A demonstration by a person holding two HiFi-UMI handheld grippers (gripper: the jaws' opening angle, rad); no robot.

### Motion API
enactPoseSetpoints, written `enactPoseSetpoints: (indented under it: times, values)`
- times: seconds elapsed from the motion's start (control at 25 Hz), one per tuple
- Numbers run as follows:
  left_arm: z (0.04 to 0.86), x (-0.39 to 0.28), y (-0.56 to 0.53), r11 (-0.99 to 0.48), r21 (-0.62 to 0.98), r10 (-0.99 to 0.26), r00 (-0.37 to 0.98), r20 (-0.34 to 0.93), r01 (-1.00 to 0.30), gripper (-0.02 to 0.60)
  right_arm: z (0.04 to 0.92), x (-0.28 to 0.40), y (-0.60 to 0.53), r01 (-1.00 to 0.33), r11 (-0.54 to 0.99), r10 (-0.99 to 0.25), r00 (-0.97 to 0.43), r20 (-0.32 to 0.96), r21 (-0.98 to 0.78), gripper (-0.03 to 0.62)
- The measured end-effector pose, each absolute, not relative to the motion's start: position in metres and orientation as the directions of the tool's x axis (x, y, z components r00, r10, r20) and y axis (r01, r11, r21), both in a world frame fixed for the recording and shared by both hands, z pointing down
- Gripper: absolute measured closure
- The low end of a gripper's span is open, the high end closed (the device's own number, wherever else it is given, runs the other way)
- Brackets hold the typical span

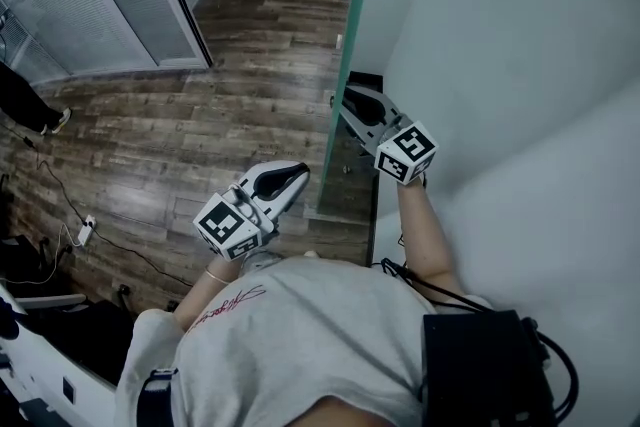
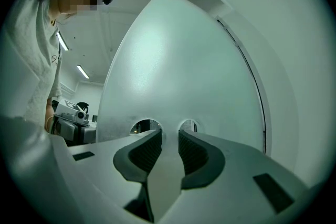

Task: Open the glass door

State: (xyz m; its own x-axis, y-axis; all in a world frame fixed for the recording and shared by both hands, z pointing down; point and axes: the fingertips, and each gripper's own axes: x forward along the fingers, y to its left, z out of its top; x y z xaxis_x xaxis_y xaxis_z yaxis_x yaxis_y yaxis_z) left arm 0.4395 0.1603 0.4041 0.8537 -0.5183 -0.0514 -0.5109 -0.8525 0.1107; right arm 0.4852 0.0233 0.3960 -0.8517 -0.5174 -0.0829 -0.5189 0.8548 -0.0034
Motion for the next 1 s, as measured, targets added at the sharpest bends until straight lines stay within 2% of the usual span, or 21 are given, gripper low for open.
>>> enactPoseSetpoints:
  times: [0.36,1.0]
  values:
    - [0.406,0.45,0.158,-0.866,0.12,-0.494,0.868,-0.055,-0.486,0.546,0.395,0.517,0.028,-0.509,0.858,-0.514,-0.85,-0.112,-0.068,0.491]
    - [0.401,0.471,0.161,-0.894,0.109,-0.443,0.894,-0.071,-0.435,0.546,0.397,0.547,0.033,-0.483,0.876,-0.482,-0.873,-0.074,-0.003,0.511]
